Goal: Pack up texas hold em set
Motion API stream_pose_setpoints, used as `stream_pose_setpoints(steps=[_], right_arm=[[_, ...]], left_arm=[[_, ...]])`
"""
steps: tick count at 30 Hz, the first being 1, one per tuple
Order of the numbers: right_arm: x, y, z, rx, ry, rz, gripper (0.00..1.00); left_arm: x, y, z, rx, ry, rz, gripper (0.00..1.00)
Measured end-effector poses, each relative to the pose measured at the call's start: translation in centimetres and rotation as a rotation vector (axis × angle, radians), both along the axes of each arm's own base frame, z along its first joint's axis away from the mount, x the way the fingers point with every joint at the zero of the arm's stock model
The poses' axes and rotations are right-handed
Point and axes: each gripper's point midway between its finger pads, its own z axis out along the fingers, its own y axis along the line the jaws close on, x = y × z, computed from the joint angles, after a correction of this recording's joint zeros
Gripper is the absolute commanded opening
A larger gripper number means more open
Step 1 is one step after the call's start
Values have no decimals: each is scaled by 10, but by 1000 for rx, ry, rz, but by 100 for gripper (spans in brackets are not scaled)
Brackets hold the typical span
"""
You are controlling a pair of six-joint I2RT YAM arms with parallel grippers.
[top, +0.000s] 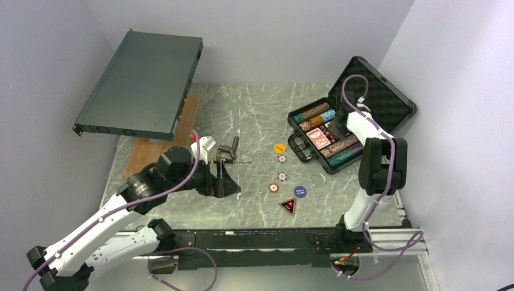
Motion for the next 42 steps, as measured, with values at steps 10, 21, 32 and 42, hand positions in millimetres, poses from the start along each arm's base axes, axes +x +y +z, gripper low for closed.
stream_pose_setpoints(steps=[10,21,32,42], right_arm=[[5,-7,-16,34,13,-15,0],[10,1,-29,78,20,5,19],[15,1,-31,84,6,-11,24],[17,-2,-35,100,-1,-81,28]], left_arm=[[2,-2,0,10,-4,-6,99],[3,-2,2,9,-9,-8,99],[2,-2,2,8,-9,-8,99],[1,0,6,-4,-19,-7,99]])
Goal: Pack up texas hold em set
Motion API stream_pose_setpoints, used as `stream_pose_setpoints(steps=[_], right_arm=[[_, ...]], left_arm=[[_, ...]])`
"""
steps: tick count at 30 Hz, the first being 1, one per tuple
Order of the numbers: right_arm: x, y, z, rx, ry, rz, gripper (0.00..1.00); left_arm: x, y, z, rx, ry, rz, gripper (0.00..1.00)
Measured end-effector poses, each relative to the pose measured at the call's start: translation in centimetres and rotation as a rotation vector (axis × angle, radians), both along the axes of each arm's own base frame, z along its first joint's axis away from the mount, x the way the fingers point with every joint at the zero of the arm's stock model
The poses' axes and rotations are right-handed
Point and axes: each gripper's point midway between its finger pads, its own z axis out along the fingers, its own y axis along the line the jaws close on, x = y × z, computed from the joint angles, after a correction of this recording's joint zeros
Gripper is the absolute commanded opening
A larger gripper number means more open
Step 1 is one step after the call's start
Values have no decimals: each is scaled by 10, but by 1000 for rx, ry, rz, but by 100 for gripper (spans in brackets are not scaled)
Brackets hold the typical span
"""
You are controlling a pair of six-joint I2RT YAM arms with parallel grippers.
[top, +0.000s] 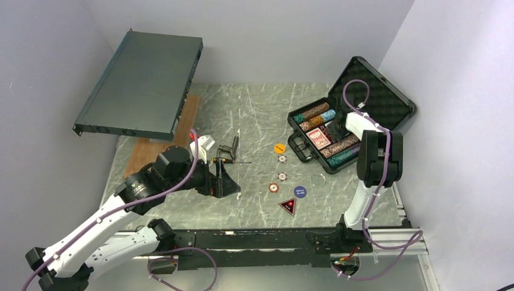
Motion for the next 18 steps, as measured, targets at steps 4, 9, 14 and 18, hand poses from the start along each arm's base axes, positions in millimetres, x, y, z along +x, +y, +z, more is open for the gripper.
stream_pose_setpoints(steps=[4,9,14,18], right_arm=[[2,1,0,11,-7,-16,44],[10,2,4,19,-42,-17,52],[9,2,15,14,-55,-9,55],[1,2,47,4,-94,14,63]], left_arm=[[-1,1,2,-6,-4,1,99],[-3,3,4,-11,-9,1,99],[-3,3,4,-13,-9,1,99],[-4,4,7,-21,-17,1,99]])
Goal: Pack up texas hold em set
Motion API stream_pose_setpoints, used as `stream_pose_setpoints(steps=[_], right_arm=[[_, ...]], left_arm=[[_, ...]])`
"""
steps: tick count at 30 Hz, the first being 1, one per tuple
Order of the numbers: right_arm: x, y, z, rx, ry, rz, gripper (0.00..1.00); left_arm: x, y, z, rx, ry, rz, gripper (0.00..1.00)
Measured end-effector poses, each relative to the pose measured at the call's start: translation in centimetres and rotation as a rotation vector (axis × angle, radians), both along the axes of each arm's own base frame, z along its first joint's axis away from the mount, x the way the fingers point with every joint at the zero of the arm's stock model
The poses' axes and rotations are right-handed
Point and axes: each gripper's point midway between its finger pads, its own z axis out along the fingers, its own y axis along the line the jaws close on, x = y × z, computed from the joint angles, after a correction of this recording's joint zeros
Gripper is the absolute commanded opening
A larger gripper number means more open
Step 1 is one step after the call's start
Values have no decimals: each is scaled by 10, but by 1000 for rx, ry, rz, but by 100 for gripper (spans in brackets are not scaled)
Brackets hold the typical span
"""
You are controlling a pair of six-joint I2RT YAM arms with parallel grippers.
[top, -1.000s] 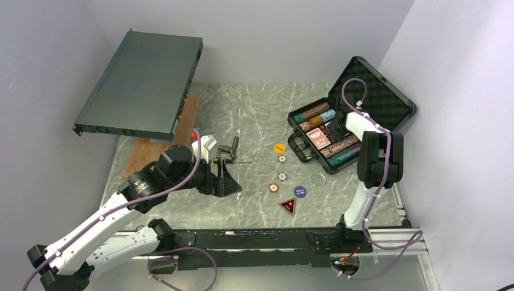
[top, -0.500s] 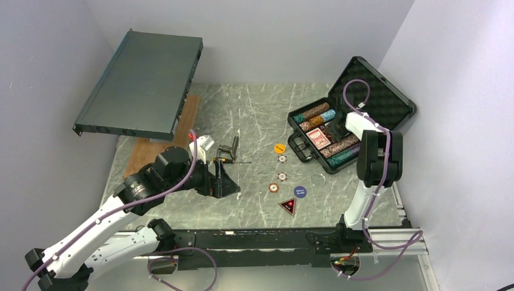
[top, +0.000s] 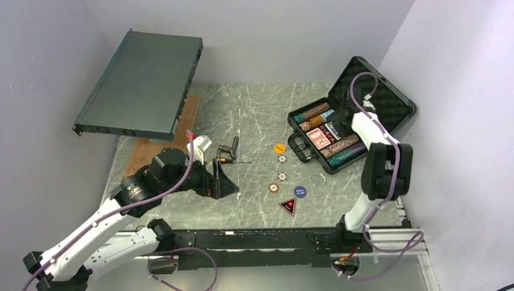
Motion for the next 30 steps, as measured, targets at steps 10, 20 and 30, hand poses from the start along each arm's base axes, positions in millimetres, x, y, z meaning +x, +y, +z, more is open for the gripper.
stream_pose_setpoints(steps=[10,20,30], right_arm=[[-95,136,66,-75,-148,579,100],[-289,179,-20,36,208,1012,100],[-319,206,-46,49,339,1154,100]], left_arm=[[-3,3,-6,-12,-7,2,99],[3,-1,-16,-12,-14,12,99],[-2,4,-10,-42,-40,9,99]])
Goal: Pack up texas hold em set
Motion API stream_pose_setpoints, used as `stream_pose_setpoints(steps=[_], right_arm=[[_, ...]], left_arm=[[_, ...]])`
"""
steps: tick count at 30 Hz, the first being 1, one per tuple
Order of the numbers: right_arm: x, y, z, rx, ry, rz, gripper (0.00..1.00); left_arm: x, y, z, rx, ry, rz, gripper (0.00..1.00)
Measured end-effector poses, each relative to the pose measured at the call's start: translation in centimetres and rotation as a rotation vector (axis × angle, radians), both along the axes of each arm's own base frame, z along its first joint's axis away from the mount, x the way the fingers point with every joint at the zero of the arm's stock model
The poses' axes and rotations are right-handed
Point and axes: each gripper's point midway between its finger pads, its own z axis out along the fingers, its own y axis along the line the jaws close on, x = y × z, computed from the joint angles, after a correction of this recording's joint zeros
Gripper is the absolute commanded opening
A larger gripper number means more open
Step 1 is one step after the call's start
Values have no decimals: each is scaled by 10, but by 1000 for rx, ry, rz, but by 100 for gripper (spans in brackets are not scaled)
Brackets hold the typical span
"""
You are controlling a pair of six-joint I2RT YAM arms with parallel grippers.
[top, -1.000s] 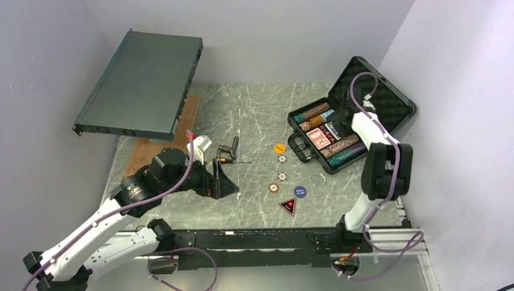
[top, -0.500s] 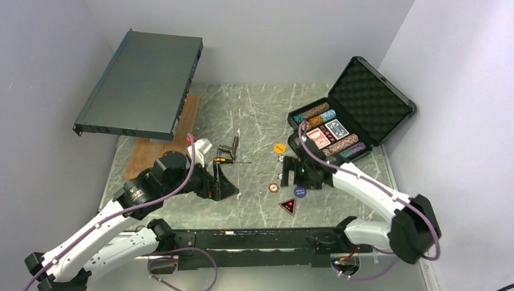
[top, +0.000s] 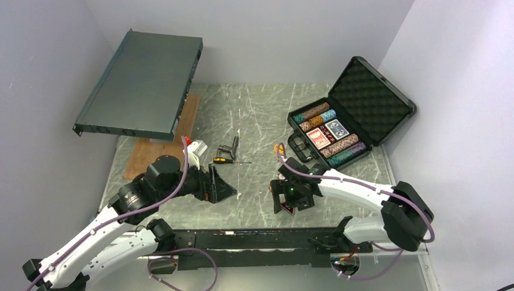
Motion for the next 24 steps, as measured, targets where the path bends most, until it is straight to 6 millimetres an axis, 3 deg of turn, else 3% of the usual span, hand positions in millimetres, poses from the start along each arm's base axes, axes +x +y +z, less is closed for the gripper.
stream_pose_setpoints(steps=[6,13,24], right_arm=[[-1,17,-19,-68,29,31,100],[5,75,-10,-69,-52,160,100],[24,50,-11,-176,-127,234,100]], left_arm=[[-4,2,2,-10,3,-2,99],[-7,6,2,-1,12,-2,99],[-7,6,2,1,13,-2,99]])
